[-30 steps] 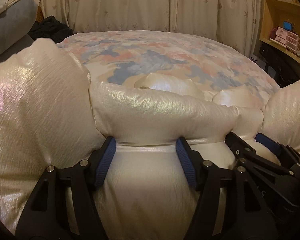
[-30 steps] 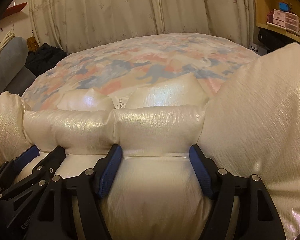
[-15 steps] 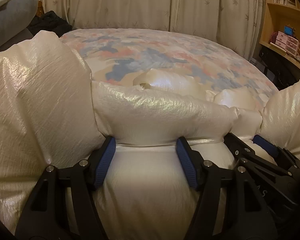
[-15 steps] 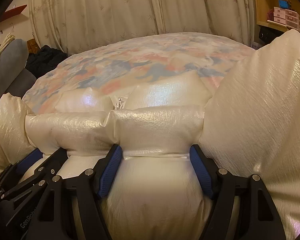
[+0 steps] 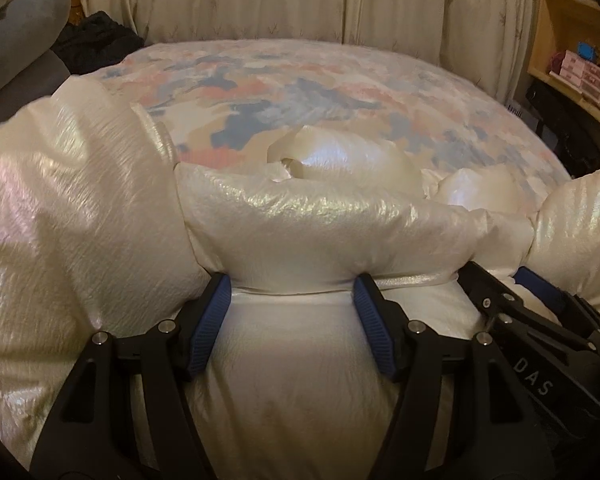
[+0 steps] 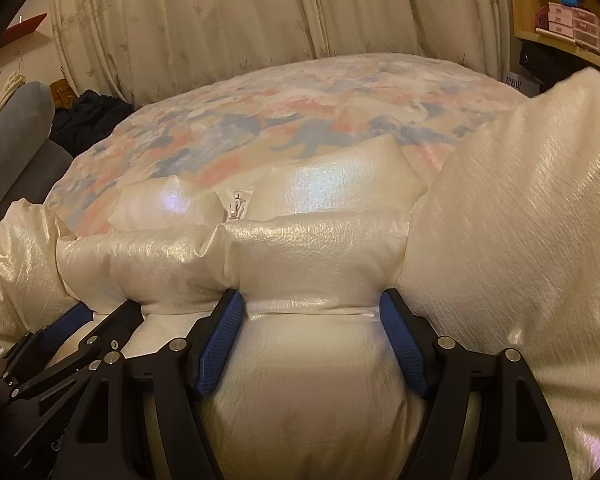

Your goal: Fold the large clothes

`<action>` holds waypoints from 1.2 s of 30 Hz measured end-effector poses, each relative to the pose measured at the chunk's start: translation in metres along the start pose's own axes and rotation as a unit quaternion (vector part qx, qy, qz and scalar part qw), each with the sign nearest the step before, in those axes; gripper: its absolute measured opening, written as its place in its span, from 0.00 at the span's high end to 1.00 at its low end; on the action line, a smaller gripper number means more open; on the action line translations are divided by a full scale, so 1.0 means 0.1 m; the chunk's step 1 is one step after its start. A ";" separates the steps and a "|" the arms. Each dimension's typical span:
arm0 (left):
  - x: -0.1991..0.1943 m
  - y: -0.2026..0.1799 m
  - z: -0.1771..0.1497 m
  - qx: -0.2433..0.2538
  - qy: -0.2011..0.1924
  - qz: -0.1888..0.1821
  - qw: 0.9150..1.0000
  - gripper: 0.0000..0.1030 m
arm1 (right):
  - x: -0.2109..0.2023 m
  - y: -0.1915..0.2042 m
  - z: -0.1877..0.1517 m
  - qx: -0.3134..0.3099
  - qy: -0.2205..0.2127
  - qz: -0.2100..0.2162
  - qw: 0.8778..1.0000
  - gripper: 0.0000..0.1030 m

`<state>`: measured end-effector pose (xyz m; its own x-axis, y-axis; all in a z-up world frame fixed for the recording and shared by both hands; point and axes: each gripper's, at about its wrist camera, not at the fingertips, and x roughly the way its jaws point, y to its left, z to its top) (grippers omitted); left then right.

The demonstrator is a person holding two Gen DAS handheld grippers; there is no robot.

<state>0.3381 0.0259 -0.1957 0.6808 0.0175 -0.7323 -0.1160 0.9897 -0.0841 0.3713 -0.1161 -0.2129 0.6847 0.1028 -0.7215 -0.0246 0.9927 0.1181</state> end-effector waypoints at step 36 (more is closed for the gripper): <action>-0.41 0.47 0.60 -0.033 0.039 0.066 0.997 0.39 | -0.50 -1.25 0.57 0.063 0.024 -0.029 0.997 0.81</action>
<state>0.3486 0.0798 -0.1293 0.5990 0.1324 -0.7897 -0.2487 0.9682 -0.0263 0.3820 -0.2489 -0.1530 0.6464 0.0521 -0.7612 0.1079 0.9814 0.1589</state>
